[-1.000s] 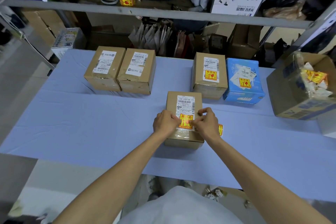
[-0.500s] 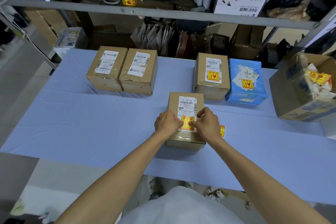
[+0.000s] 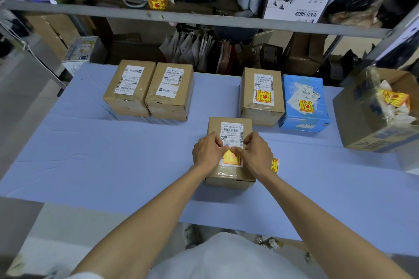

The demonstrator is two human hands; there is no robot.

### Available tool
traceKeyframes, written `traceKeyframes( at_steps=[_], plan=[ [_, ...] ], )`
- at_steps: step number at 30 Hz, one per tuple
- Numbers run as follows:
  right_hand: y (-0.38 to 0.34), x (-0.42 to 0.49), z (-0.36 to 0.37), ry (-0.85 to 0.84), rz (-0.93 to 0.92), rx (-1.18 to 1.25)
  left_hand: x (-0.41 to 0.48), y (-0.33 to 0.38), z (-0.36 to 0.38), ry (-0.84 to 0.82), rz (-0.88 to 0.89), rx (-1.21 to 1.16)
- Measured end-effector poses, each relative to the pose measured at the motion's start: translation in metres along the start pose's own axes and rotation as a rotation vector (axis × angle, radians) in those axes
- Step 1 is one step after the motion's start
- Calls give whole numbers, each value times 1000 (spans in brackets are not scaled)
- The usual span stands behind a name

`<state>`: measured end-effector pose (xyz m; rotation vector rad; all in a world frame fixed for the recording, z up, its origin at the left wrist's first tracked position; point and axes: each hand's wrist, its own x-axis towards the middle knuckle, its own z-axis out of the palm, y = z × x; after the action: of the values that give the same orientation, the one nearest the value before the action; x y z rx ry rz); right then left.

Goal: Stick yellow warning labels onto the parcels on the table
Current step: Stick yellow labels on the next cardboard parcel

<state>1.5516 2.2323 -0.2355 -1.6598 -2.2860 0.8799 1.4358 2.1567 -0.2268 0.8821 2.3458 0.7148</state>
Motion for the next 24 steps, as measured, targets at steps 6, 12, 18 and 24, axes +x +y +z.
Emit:
traceKeyframes(
  at_steps=[6, 12, 18, 24],
  plan=[
    [13, 3, -2, -17, -38, 123, 0, -1, 3, 46, 13, -60],
    [12, -7, -2, -92, -224, 125, -5, -15, -5, -99, 148, -116],
    [18, -5, -12, -243, -285, 107, -4, -19, -16, -195, 203, -90],
    [24, 6, -23, -299, -251, 160, 6, -16, -10, -193, 180, -163]
  ],
)
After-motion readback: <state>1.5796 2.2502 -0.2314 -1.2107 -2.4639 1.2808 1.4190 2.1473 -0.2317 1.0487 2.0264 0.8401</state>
